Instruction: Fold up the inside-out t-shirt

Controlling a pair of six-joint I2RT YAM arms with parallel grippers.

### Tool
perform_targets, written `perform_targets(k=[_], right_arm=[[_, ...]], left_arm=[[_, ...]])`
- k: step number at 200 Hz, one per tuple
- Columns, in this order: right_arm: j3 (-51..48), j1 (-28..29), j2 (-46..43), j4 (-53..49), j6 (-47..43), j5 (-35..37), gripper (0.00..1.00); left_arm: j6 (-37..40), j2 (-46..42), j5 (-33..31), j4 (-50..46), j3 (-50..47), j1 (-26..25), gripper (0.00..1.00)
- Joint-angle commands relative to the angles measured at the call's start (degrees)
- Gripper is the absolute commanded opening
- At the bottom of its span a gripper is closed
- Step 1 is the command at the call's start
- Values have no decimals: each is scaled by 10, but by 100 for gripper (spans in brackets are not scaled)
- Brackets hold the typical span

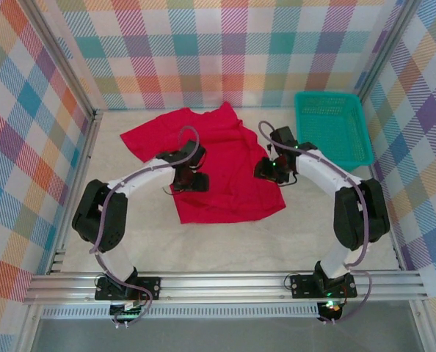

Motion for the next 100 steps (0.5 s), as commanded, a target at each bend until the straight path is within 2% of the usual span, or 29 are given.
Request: perform_targets(k=[1, 39, 65, 100], right_arm=[[-31, 9, -2, 35, 20, -19, 45], [-39, 19, 3, 36, 21, -19, 45], [-41, 19, 9, 40, 23, -21, 43], [-40, 25, 17, 44, 25, -25, 41]], left_arm=[[-6, 18, -21, 5, -21, 7, 72], [-12, 51, -17, 9, -8, 7, 69], [-18, 65, -25, 4, -2, 7, 57], [-20, 65, -42, -16, 13, 7, 47]])
